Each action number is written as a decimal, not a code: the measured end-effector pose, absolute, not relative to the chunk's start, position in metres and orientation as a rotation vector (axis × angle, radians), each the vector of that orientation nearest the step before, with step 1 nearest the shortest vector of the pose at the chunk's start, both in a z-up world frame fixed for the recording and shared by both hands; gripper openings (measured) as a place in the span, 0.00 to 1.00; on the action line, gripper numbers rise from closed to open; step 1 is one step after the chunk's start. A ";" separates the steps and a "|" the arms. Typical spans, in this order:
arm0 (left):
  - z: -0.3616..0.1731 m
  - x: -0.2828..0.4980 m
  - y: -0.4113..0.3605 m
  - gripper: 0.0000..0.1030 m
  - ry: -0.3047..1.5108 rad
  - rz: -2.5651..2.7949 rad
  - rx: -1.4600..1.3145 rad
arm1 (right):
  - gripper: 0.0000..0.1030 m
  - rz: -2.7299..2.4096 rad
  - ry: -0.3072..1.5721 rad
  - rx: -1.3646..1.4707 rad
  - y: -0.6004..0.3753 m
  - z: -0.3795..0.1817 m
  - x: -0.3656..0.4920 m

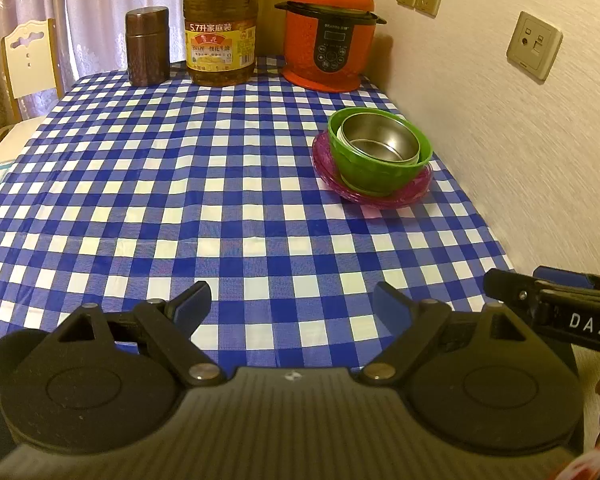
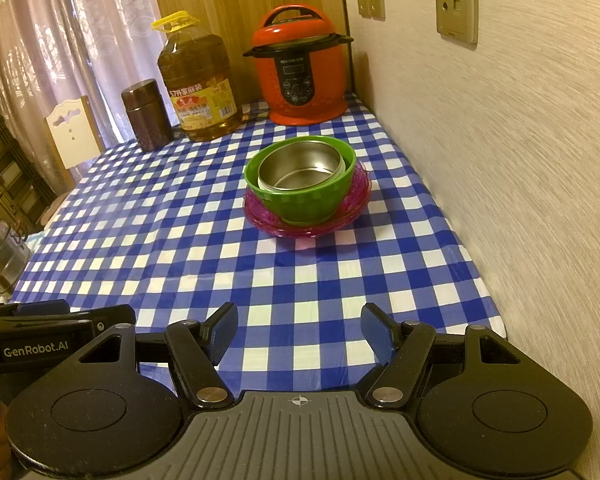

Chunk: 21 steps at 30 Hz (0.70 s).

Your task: Organize plates and bowls

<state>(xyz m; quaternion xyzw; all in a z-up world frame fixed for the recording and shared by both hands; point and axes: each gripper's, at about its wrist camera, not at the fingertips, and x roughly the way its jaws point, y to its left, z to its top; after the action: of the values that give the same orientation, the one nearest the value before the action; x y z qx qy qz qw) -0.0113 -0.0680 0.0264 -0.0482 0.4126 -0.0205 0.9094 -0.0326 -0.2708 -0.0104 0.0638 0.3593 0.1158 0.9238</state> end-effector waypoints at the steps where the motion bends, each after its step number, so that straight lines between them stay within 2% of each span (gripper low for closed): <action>1: 0.026 -0.011 -0.068 0.84 0.850 -0.043 -0.099 | 0.66 0.237 0.738 0.132 -0.271 -0.011 -0.033; 21: 0.026 -0.011 -0.068 0.84 0.852 -0.042 -0.100 | 0.66 0.237 0.739 0.133 -0.272 -0.011 -0.032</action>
<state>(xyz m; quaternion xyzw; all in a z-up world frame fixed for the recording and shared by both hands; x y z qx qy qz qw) -0.0110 -0.0678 0.0265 -0.0483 0.4130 -0.0205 0.9092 -0.0317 -0.2717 -0.0111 0.0650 0.3600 0.1155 0.9235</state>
